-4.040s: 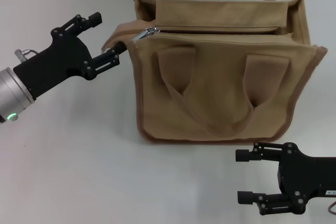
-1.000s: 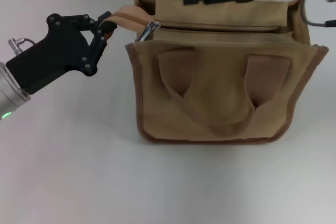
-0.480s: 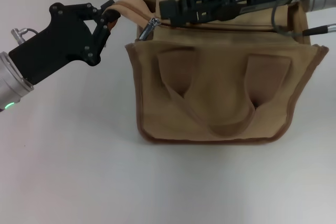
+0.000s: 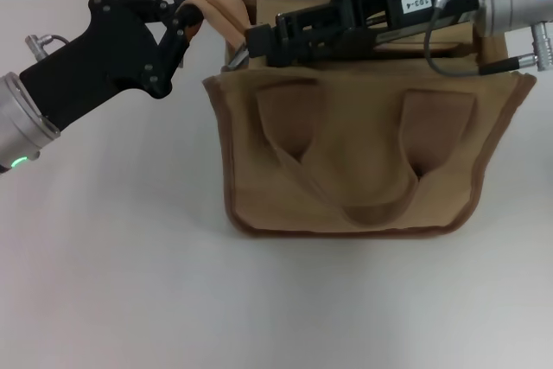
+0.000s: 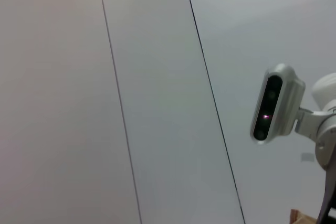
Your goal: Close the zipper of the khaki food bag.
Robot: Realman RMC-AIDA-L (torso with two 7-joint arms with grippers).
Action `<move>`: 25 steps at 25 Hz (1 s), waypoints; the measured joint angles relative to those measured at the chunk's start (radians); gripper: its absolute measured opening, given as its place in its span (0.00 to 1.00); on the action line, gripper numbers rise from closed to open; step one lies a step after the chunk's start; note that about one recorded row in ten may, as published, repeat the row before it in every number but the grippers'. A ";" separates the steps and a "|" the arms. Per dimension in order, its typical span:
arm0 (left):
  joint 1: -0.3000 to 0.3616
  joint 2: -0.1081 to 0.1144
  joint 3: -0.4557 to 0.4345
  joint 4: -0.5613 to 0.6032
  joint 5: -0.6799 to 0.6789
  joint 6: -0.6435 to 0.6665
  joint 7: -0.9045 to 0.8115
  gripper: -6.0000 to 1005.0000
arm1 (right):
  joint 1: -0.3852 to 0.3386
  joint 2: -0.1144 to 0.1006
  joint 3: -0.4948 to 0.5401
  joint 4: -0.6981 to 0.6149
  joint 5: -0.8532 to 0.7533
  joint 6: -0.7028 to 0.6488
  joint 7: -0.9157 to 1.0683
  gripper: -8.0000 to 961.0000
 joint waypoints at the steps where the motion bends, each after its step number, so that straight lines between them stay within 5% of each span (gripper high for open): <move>1: -0.002 0.000 0.001 0.005 0.000 0.003 -0.009 0.02 | 0.000 0.000 -0.006 0.000 0.000 0.004 0.004 0.79; 25: -0.067 -0.006 0.035 0.028 0.000 0.057 -0.101 0.02 | -0.007 0.007 -0.017 -0.006 0.006 0.059 0.016 0.79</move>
